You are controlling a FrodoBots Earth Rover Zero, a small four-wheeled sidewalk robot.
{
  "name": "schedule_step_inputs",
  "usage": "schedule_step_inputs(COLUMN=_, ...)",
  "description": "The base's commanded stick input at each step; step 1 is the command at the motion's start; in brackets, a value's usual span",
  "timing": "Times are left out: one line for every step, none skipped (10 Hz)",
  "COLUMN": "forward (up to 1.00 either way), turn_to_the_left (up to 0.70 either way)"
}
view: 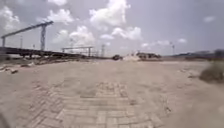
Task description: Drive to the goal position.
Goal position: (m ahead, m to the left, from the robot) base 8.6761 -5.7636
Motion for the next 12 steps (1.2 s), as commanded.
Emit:
schedule_step_inputs(forward=0.70, turn_to_the_left=-0.14)
schedule_step_inputs(forward=0.70, turn_to_the_left=-0.14)
schedule_step_inputs(forward=0.70, turn_to_the_left=-0.14)
schedule_step_inputs(forward=0.70, turn_to_the_left=-0.14)
schedule_step_inputs(forward=0.70, turn_to_the_left=-0.14)
schedule_step_inputs(forward=0.70, turn_to_the_left=-0.14)
schedule_step_inputs(forward=0.70, turn_to_the_left=-0.14)
schedule_step_inputs(forward=0.70, turn_to_the_left=-0.14)
schedule_step_inputs(forward=0.70, turn_to_the_left=-0.14)
schedule_step_inputs(forward=0.70, turn_to_the_left=-0.14)
schedule_step_inputs(forward=0.70, turn_to_the_left=-0.14)
schedule_step_inputs(forward=0.70, turn_to_the_left=-0.14)
